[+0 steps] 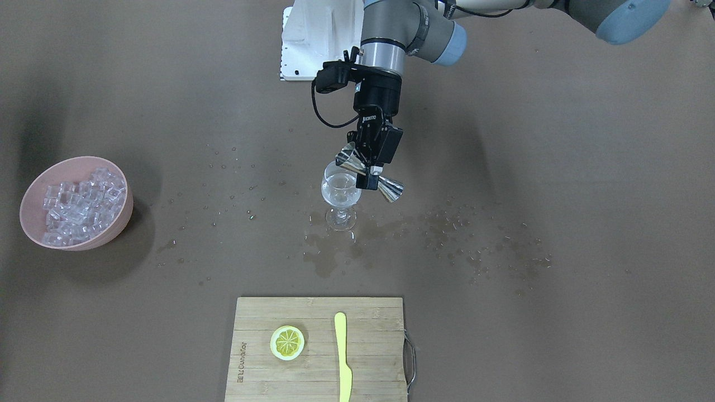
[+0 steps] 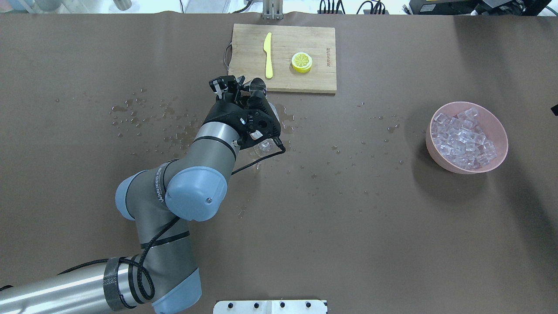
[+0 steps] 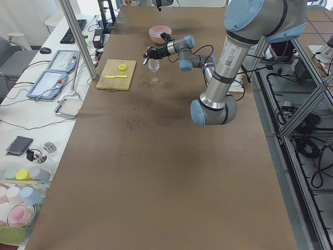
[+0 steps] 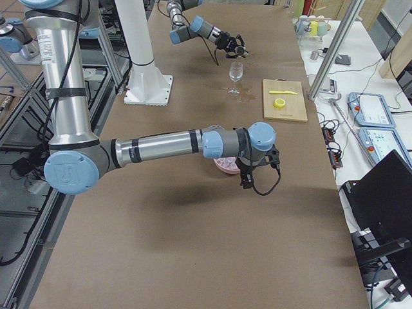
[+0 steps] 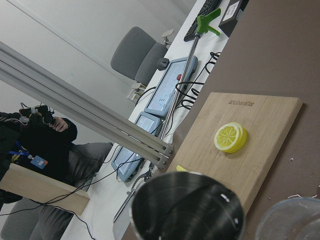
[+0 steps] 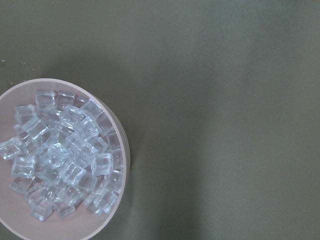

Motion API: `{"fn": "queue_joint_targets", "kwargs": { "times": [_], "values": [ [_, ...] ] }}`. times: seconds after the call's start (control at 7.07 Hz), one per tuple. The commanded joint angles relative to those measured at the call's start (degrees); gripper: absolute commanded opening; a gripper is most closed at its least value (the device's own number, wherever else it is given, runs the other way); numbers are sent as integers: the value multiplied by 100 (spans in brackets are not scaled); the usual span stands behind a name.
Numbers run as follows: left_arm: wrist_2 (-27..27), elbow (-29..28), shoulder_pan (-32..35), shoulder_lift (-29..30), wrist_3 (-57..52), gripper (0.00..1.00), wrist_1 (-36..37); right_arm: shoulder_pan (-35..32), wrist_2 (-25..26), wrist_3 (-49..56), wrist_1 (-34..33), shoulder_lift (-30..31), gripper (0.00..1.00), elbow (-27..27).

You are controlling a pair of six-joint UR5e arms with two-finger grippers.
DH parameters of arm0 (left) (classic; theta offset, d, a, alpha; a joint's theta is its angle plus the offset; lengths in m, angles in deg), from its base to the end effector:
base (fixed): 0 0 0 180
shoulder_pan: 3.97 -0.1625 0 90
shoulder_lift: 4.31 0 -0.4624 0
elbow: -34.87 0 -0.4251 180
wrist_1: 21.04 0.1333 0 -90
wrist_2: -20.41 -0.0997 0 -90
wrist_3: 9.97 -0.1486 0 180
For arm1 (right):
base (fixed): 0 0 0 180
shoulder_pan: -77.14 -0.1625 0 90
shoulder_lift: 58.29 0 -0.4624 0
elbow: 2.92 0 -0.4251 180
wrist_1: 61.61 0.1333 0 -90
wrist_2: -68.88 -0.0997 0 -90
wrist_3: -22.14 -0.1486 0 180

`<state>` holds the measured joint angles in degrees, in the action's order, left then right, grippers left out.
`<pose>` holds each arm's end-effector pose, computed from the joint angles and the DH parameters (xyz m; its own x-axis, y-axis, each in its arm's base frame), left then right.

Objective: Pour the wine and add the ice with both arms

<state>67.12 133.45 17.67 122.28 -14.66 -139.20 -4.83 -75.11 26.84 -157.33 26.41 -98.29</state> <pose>0.5709 -0.4795 0.1678 0.8543 0.4415 0.2744 -0.3376 0.0699 0.9387 -0.0663 -0.5636 0.6227 0.5591 -0.2316 0.7961 0.1856 0.9708 0.1520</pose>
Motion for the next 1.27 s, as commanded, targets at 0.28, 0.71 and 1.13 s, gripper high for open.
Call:
{"fn": "queue_joint_targets", "kwargs": {
  "times": [0.28, 0.71, 1.13],
  "values": [
    [-13, 3, -3, 7, -717, 0, 626, 32, -6, -4, 0, -32, 100, 1],
    [-56, 47, -3, 103, -1120, 0, 1091, 32, -6, -4, 0, -41, 100, 1],
    [-127, 134, -3, 235, -1647, 0, 1488, 41, -6, -4, 0, -41, 100, 10]
  ]
}}
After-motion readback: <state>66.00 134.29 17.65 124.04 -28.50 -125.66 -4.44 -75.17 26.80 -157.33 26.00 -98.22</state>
